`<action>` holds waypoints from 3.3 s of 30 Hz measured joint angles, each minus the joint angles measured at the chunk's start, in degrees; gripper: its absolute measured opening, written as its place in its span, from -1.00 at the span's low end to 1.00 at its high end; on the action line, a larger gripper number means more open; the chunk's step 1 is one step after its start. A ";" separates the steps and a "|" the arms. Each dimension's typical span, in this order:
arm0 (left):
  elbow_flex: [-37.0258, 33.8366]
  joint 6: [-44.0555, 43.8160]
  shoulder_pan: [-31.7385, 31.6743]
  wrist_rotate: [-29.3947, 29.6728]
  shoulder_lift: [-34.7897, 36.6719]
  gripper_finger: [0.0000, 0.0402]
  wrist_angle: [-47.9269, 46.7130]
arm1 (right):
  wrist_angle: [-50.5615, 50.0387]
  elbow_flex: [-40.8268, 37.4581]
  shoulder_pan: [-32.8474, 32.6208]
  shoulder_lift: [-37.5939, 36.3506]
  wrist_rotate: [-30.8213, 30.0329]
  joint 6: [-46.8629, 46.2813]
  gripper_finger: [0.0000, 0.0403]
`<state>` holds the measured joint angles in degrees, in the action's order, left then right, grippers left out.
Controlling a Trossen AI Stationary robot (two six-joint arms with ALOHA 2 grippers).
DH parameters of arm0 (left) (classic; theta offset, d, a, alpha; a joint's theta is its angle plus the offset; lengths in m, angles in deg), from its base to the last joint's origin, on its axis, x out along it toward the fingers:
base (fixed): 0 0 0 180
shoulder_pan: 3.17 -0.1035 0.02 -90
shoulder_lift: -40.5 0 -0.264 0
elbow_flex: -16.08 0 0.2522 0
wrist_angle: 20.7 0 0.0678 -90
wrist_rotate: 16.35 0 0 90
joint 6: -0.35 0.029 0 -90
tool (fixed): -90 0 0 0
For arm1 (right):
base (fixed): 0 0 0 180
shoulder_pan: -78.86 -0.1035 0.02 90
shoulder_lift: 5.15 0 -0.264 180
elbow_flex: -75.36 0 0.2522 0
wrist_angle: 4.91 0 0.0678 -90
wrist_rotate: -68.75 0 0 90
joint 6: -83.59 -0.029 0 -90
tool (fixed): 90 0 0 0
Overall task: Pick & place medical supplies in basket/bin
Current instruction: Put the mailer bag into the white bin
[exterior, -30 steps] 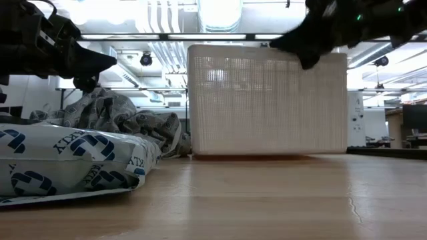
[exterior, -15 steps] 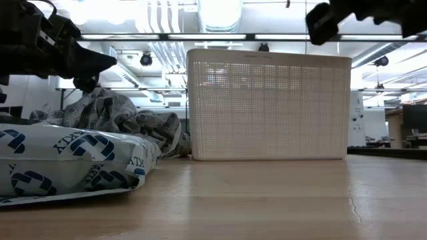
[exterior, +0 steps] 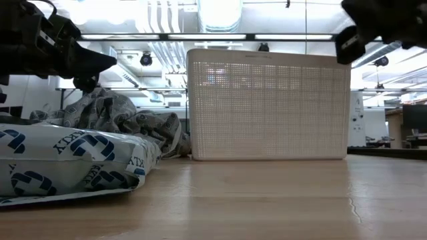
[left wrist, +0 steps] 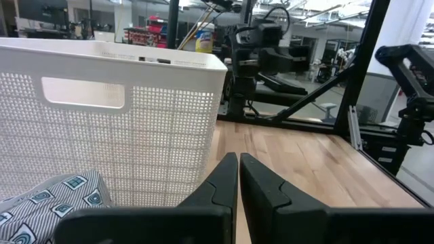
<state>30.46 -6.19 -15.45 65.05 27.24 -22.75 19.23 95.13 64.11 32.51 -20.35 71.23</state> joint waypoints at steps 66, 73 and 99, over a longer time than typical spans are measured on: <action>35.12 -19.67 0.08 -6.89 -18.70 -0.17 -14.09 | -15.16 -5.43 11.40 -13.82 3.49 -4.63 -0.96; 48.29 -12.13 1.51 -9.14 -28.51 -0.20 -30.02 | -15.17 -5.43 11.40 -13.82 3.49 -4.61 -0.96; 70.27 -5.66 16.49 -13.41 -54.29 -0.03 -50.23 | -15.46 -5.43 11.44 -13.83 3.53 -4.61 -0.96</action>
<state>100.73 -11.85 1.04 51.64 -27.05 -72.99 3.77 89.70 75.55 18.68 -16.82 66.62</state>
